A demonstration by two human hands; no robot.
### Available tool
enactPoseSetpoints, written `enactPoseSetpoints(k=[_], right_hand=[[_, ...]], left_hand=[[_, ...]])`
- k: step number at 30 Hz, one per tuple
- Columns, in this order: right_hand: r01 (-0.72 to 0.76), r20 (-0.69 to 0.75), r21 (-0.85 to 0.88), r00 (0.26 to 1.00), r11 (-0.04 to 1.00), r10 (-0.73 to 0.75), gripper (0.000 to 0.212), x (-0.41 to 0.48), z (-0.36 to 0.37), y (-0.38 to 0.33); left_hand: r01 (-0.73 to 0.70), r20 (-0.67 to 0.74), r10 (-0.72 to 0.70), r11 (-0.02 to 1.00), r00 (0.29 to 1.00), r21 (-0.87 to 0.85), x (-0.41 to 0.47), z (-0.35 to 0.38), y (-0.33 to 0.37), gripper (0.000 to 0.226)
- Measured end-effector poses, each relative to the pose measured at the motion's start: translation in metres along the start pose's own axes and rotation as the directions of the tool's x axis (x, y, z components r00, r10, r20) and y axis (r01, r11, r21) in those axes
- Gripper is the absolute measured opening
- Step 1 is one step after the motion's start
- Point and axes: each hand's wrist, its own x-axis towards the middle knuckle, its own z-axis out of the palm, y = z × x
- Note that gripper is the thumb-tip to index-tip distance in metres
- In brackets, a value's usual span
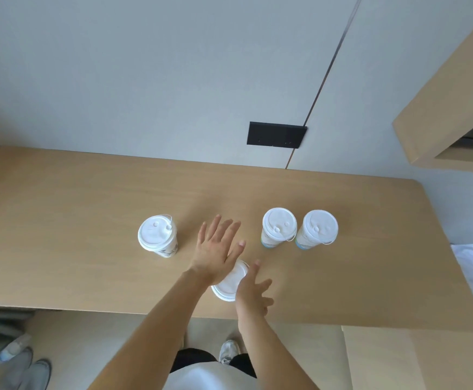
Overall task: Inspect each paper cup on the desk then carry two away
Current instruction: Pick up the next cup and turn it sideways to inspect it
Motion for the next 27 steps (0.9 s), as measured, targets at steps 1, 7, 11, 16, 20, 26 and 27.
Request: enactPoseSetpoints(k=[1, 7, 11, 16, 20, 26, 27], right_hand=[[-0.002, 0.028, 0.008, 1.000, 1.000, 0.001, 0.097, 0.000, -0.004, 0.000], [0.220, 0.050, -0.141, 0.975, 0.965, -0.215, 0.101, 0.009, -0.027, -0.022], [0.321, 0.075, -0.281, 0.947, 0.904, -0.313, 0.104, 0.014, -0.019, -0.041], [0.265, 0.082, -0.273, 0.964, 0.925, -0.252, 0.107, 0.020, -0.005, -0.036], [0.261, 0.061, -0.229, 0.965, 0.938, -0.254, 0.107, 0.027, 0.001, -0.032], [0.261, 0.010, -0.188, 0.964, 0.947, -0.264, 0.091, 0.031, 0.004, -0.027], [0.248, -0.006, -0.161, 0.968, 0.955, -0.252, 0.091, 0.029, 0.005, -0.024]], left_hand=[[-0.014, -0.037, 0.014, 1.000, 0.999, 0.003, -0.001, -0.002, 0.000, 0.093], [0.391, -0.081, -0.428, 0.876, 0.900, -0.282, -0.033, -0.003, 0.012, 0.083], [0.568, 0.021, -0.579, 0.791, 0.815, -0.228, -0.048, 0.009, 0.024, 0.070], [0.648, 0.082, -0.647, 0.736, 0.758, -0.196, -0.046, 0.015, 0.028, 0.066], [0.635, 0.113, -0.625, 0.757, 0.772, -0.153, -0.045, 0.013, 0.025, 0.059], [0.565, 0.128, -0.551, 0.816, 0.824, -0.124, -0.040, 0.010, 0.018, 0.057], [0.532, 0.137, -0.518, 0.840, 0.844, -0.106, -0.038, 0.009, 0.016, 0.057]])
